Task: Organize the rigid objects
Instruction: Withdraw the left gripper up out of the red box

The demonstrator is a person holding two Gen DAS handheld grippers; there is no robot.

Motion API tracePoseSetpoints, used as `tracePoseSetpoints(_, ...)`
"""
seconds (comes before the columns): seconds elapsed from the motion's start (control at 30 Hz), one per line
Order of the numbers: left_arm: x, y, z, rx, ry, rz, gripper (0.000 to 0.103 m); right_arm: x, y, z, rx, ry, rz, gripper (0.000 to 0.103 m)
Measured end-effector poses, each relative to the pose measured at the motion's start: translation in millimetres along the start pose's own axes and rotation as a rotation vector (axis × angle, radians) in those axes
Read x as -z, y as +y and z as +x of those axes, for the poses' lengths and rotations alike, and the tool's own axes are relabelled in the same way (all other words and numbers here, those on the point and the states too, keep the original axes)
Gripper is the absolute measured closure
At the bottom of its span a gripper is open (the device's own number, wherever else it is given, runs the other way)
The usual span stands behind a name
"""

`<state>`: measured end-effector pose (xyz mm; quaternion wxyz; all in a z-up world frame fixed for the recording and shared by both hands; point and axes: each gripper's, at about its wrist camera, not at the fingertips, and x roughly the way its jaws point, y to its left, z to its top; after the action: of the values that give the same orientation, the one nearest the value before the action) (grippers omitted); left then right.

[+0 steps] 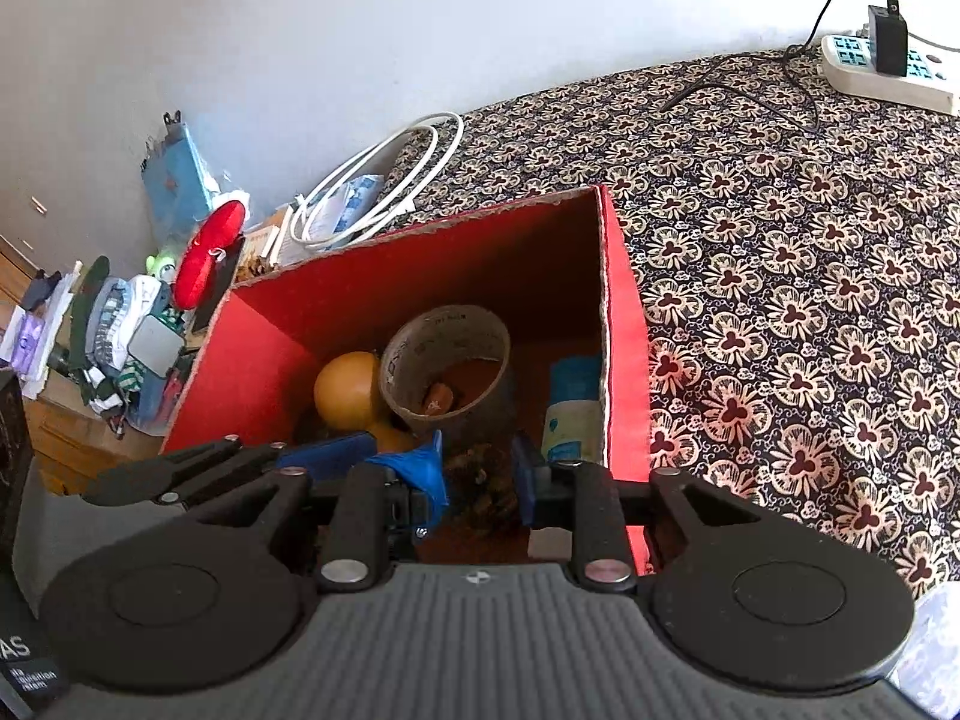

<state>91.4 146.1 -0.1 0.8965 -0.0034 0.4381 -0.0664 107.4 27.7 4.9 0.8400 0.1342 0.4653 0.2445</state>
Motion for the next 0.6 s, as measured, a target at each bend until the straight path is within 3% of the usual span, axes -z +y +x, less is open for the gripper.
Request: tracePoseSetpoints(0.6,14,-18,-41,-0.159,-0.063,-0.012,0.045,17,3,-27,-0.075,-0.033,-0.039,0.095)
